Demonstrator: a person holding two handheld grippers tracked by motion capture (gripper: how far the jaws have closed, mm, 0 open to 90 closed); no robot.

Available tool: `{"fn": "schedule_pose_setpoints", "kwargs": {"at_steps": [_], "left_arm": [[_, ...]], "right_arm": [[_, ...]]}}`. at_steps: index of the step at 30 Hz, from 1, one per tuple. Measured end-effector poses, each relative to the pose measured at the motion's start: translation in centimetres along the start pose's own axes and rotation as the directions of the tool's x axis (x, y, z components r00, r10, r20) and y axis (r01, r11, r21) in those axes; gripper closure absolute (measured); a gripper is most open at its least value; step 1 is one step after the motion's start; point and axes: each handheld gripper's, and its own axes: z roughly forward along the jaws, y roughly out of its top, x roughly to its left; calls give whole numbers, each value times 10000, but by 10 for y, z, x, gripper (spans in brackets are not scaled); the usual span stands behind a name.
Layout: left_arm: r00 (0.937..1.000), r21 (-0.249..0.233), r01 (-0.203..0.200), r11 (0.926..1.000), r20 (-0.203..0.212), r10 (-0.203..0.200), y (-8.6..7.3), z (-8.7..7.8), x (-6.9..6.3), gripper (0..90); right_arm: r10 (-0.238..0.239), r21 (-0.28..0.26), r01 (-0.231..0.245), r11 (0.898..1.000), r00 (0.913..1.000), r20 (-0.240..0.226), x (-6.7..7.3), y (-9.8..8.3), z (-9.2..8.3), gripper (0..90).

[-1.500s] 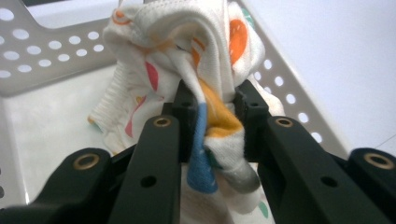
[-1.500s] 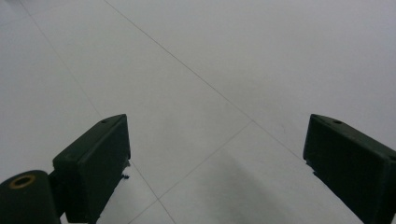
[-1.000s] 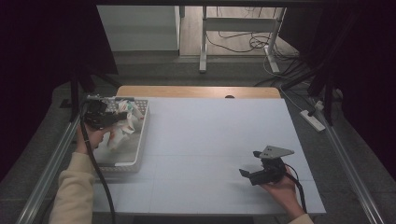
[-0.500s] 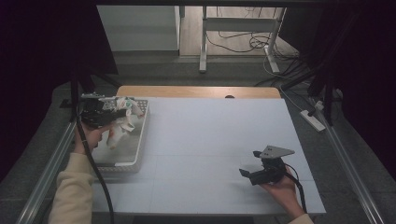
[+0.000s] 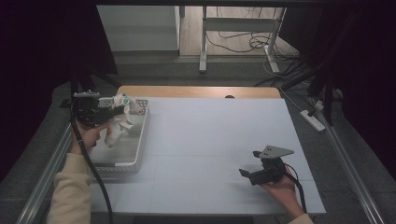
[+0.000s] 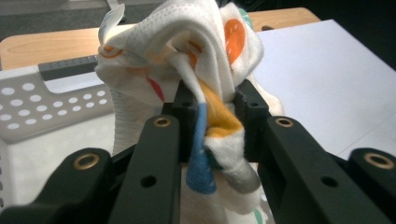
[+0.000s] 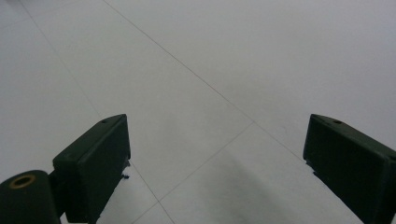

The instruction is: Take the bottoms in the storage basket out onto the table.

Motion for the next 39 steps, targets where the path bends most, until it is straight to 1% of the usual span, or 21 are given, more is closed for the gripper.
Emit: {"fn": "schedule_pose_setpoints", "kwargs": {"at_steps": [6, 10, 12, 14, 17, 20, 26, 34, 39], "left_arm": [[10000, -322, 15, 9995, -3, -15, 2, -6, -3, 746], [10000, -452, 31, 9990, 22, -30, 3, -8, -5, 746], [9999, -607, 25, 9982, 102, -19, 4, -11, -6, 746], [9999, -655, 14, 9979, 108, -7, 4, -12, -7, 746], [9999, -885, 80, 9960, 93, -73, 5, -14, -9, 746], [9998, -934, 84, 9956, 189, -67, 6, -15, -9, 746], [9997, -1091, -7, 9940, 244, 34, 8, -20, -13, 746], [9990, -1378, -40, 9905, 444, 102, 10, -27, -19, 746], [9982, -1554, -138, 9878, 548, 226, 12, -31, -24, 746]], "right_arm": [[-17, -13, 17, 10000, 10000, 2, 0, 0, 0, 74], [-16, -4, 16, 10000, 10000, 7, 0, 0, 0, 74], [-23, -8, 23, 10000, 10000, 4, 0, 0, 0, 74], [-27, -13, 27, 10000, 10000, 8, 0, 0, 0, 74], [-30, -27, 30, 10000, 10000, 6, 0, 0, 0, 74], [-61, -44, 61, 10000, 10000, 19, 1, 0, 0, 76], [-55, -39, 55, 10000, 10000, 22, 0, 0, 0, 76], [-58, -69, 58, 10000, 10000, 28, 0, 0, 0, 75], [-75, -44, 75, 10000, 10000, 36, 1, 0, 0, 76]]}}
